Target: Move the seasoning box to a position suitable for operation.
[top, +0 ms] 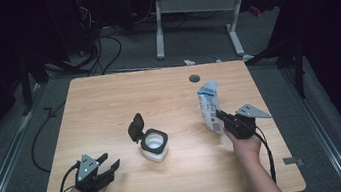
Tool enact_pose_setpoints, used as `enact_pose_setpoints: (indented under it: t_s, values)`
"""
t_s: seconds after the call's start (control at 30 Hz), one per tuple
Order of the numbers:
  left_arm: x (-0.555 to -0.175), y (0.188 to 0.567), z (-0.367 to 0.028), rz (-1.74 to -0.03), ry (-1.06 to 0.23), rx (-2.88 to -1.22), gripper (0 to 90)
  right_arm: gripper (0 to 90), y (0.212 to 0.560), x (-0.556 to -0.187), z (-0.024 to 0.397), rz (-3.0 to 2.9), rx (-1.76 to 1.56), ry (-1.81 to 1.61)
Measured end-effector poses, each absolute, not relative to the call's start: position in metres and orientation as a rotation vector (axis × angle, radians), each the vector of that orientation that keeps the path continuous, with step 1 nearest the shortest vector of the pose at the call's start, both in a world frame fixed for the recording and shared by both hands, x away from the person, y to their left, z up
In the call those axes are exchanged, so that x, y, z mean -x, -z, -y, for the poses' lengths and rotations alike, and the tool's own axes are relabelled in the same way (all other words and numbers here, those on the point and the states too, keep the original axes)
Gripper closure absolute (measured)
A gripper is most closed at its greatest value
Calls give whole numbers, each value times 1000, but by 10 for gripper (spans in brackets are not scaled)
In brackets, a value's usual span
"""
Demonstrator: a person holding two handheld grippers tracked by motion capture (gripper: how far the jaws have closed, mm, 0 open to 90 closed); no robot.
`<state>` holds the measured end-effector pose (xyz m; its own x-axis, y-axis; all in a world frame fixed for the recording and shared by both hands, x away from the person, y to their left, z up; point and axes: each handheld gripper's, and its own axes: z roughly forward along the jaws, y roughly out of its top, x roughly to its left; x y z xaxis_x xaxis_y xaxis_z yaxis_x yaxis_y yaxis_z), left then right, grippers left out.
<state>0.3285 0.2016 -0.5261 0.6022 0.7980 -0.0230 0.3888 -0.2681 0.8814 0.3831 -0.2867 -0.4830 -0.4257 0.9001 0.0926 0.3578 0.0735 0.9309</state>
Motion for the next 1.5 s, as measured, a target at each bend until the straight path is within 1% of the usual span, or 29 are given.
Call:
enact_pose_setpoints:
  t_s: [0.17, 0.4, 1.0, 1.3, 1.4, 1.5]
  values:
    - [-327, 524, -201, -944, -539, -1874, 468, 899, 485, -384, 285, -1846, -1229, -1334]
    - [-327, 523, -203, -943, -535, -1869, 467, 895, 488, -376, 288, -1849, -1229, -1326]
    - [-327, 521, -202, -937, -543, -1869, 463, 857, 491, -367, 293, -1866, -1255, -1297]
    - [-327, 522, -202, -940, -535, -1879, 461, 781, 491, -365, 291, -1888, -1247, -1260]
    - [-327, 522, -202, -941, -534, -1879, 460, 730, 491, -365, 291, -1887, -1253, -1254]
    - [-327, 523, -202, -942, -536, -1878, 461, 652, 491, -365, 290, -1883, -1263, -1244]
